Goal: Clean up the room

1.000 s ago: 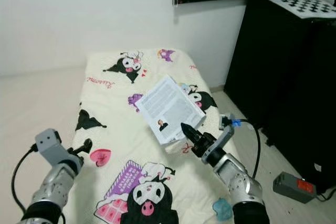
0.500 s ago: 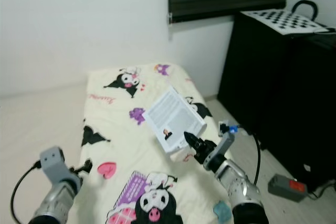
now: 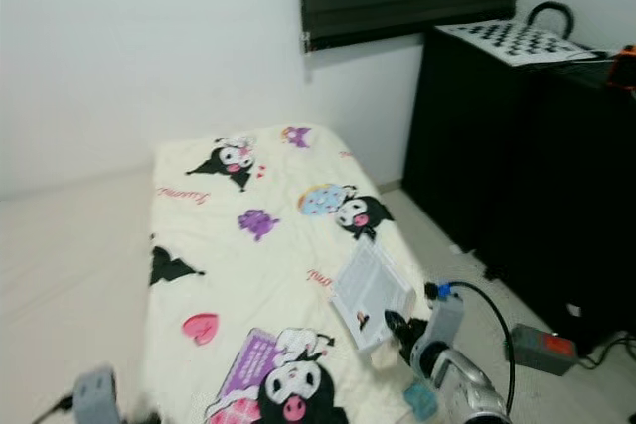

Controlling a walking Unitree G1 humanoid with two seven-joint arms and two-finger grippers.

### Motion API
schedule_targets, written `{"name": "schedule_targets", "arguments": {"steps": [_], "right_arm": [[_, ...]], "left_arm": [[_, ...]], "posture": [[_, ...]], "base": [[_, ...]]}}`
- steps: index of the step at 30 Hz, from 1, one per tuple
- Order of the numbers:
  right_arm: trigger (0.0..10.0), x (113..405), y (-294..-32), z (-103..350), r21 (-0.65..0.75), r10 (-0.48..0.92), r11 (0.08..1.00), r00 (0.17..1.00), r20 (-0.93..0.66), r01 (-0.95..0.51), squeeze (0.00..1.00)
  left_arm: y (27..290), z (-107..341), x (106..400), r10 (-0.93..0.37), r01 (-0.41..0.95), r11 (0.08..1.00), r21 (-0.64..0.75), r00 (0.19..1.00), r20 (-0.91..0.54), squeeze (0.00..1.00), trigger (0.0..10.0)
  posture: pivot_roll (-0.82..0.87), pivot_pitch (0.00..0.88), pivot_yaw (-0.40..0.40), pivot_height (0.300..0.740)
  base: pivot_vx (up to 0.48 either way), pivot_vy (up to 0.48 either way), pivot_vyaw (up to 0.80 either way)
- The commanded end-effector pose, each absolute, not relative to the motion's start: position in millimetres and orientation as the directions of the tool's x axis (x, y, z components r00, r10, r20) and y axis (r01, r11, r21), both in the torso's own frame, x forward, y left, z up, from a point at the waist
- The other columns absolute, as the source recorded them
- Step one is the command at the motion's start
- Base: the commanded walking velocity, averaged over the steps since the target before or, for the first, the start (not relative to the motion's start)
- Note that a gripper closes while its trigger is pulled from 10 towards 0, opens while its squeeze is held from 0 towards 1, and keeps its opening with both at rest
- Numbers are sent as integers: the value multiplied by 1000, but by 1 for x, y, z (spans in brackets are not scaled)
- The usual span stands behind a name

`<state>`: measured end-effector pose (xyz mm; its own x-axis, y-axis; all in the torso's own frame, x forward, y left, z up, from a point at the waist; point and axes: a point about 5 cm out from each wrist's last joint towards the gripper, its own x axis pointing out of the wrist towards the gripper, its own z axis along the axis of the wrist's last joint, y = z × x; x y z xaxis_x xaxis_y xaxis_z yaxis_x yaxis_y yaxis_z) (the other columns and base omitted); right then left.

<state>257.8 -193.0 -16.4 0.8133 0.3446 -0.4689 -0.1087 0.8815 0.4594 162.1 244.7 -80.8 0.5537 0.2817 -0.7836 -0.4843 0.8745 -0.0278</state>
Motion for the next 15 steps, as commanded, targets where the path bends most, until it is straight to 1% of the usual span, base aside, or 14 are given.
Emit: {"name": "schedule_targets", "arguments": {"steps": [1, 2, 4, 5, 6, 8, 9, 11, 12, 15], "right_arm": [[10000, 274, -188, 3, 465, 382, 863, 857, -346, -197, 0], [10000, 276, -188, 7, 468, 390, 858, 864, -320, -214, 0], [10000, 284, -185, 17, 460, 415, 848, 870, -267, -263, 0], [10000, 288, -183, 22, 457, 432, 840, 871, -234, -294, 0], [10000, 288, -183, 22, 457, 432, 840, 871, -234, -294, 0], [10000, 290, -180, 26, 450, 448, 833, 869, -210, -320, 0], [10000, 295, -176, 32, 438, 469, 824, 867, -171, -359, 0], [10000, 295, -176, 32, 438, 469, 824, 867, -171, -359, 0], [10000, 300, -170, 40, 430, 486, 813, 865, -128, -393, 0], [10000, 307, -163, 51, 413, 511, 799, 855, -83, -438, 0]], "left_arm": [[243, -84, 156, 277, -475, 880, -6, 524, -805, 0, 10000], [242, -87, 152, 277, -469, 883, 11, 503, -818, 0, 10000], [239, -93, 140, 271, -403, 911, 84, 433, -860, 0, 10000], [238, -94, 137, 262, -398, 913, 85, 416, -871, 0, 10000], [238, -94, 137, 262, -398, 913, 85, 416, -871, 0, 10000], [237, -95, 136, 256, -402, 912, 80, 407, -877, 0, 10000], [237, -95, 136, 249, -404, 912, 69, 414, -876, 0, 10000], [237, -95, 136, 249, -404, 912, 69, 414, -876, 0, 10000], [239, -95, 136, 256, -404, 912, 73, 419, -871, 0, 10000], [240, -95, 135, 252, -396, 915, 71, 426, -869, 0, 10000]], "posture": [[-69, 0, -18, 735], [-70, 0, -18, 735], [-68, 0, -18, 735], [-66, 0, -18, 735], [-66, 0, -18, 735], [-66, 0, -18, 735], [-62, 0, -20, 735], [-62, 0, -20, 735], [-63, 0, -19, 735], [-63, 0, -18, 735]], "base": [[0, 0, 750], [0, 0, 750], [0, 0, 750], [0, 0, 750], [0, 0, 750], [-398, 0, 750], [-480, 0, 750], [-480, 0, 750], [-480, 0, 750], [0, 0, 750]]}}
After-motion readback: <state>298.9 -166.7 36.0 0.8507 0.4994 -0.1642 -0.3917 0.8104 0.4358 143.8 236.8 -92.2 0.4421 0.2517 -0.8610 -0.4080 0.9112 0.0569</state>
